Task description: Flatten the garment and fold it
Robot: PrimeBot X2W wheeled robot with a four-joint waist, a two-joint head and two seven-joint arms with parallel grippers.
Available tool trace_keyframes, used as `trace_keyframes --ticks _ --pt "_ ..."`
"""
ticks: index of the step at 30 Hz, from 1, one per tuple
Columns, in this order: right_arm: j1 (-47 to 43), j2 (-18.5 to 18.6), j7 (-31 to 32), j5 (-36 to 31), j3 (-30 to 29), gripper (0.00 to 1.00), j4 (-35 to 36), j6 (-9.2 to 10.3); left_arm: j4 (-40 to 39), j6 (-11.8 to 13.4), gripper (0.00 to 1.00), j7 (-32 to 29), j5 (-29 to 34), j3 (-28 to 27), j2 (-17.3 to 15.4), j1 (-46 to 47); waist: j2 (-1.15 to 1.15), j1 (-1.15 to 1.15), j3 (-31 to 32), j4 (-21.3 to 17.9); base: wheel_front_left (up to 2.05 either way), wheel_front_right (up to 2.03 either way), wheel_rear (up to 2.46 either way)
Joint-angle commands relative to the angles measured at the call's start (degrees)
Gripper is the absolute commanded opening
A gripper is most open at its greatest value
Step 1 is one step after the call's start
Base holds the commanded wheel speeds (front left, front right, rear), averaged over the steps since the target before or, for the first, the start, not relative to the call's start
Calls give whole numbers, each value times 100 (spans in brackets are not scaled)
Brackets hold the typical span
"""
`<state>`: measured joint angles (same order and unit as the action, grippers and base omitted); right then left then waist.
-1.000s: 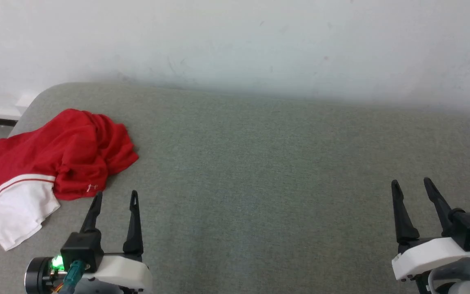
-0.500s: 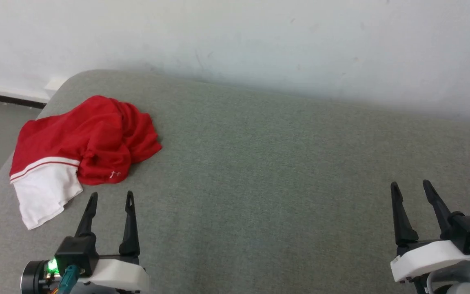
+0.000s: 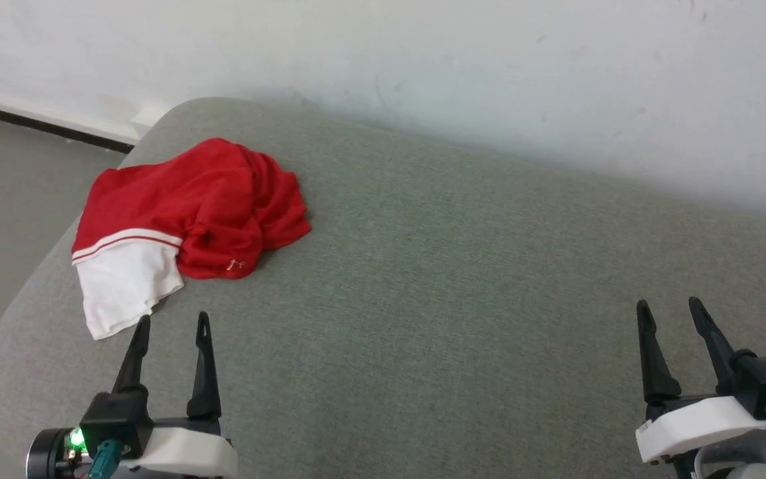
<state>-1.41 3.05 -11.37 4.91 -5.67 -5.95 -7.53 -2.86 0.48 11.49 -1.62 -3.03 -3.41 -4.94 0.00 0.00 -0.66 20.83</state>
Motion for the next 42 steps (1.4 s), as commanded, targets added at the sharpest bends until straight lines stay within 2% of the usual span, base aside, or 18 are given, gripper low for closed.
trace_keyframes --ticks 1,13,25,42 --pt "-60 -13 -69 38 -12 100 -29 3 -27 -26 100 57 -20 -29 -5 -101 0 0 39 159 0 0 0" --pt "-118 -15 -213 81 -28 100 -147 4 -50 -12 100 201 -45 -59 8 -252 0 0 79 754 0 0 0" --pt "-147 -17 -356 136 -37 100 -260 4 -55 -17 100 344 -51 -129 14 -367 0 0 128 1130 0 0 0" --pt "-190 -17 -363 142 -48 100 -266 4 -17 -40 100 351 -70 -125 21 -420 0 0 192 1151 0 0 0"
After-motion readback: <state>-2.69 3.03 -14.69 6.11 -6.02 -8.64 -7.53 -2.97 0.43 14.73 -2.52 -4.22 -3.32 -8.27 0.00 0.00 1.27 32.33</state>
